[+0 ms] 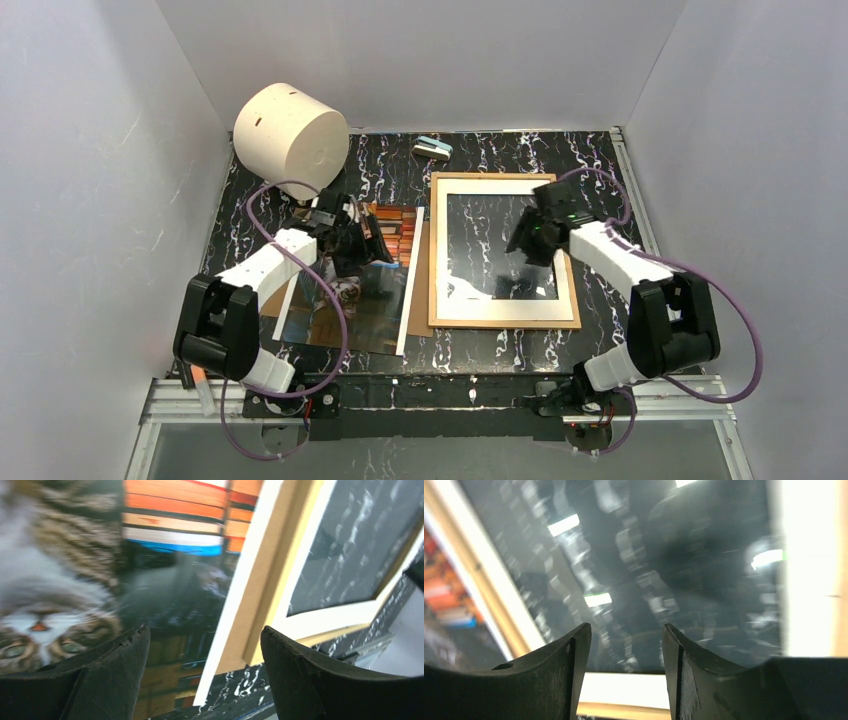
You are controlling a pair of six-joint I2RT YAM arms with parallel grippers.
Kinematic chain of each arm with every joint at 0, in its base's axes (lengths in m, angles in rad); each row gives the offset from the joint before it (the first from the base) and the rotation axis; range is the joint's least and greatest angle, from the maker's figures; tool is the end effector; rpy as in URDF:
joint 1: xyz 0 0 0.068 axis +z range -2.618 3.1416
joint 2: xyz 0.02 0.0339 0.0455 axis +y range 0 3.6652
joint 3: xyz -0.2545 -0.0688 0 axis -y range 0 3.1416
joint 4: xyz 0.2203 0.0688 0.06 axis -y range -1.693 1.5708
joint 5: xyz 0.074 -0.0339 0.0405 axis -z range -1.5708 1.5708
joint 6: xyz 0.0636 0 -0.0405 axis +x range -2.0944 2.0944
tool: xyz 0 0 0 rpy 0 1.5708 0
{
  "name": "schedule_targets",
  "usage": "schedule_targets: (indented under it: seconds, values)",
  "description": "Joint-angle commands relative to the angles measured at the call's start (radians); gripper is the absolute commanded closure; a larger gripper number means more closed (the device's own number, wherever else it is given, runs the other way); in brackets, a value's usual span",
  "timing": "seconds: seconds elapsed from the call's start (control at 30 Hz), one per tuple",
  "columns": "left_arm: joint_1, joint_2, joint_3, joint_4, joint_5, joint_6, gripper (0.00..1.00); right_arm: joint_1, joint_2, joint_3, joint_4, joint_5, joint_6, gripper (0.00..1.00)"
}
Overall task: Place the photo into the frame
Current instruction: Adjust the photo frame item on the photo frame.
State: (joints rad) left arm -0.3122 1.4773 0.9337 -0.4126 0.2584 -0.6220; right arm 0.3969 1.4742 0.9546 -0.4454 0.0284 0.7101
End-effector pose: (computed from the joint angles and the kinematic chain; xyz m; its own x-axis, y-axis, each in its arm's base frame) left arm 0.2747 -0.1058 0.1936 -0.8866 -0.3058 -0.3470 -0.0977 0.8572 -0.5057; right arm 0.2726 0.1123 0.1964 -0.8171 0.3641 -0.4470 0.2125 0.9110 0.3535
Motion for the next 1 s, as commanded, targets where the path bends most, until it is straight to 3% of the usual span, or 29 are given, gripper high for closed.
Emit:
schedule_targets:
  seconds: [0.0, 0.23, 0.43, 0.97]
  values:
    - [-0.094, -0.012, 0.044, 0.087, 0.055, -0.030, 0.20, -0.187, -0.043, -0.015, -0.072, 0.060, -0.043, 0.38]
    - [-0.205, 0.120, 0.104, 0.154, 0.063, -0.054, 0.21, -0.345, -0.011, -0.052, -0.102, 0.062, -0.052, 0.53]
    - [-0.265, 0.231, 0.133, 0.190, 0.075, -0.063, 0.23, -0.387, 0.038, -0.050, -0.068, 0.076, -0.069, 0.63]
    - [-0.303, 0.292, 0.154, 0.182, 0.023, -0.055, 0.25, -0.387, 0.069, -0.061, -0.018, -0.022, -0.110, 0.68]
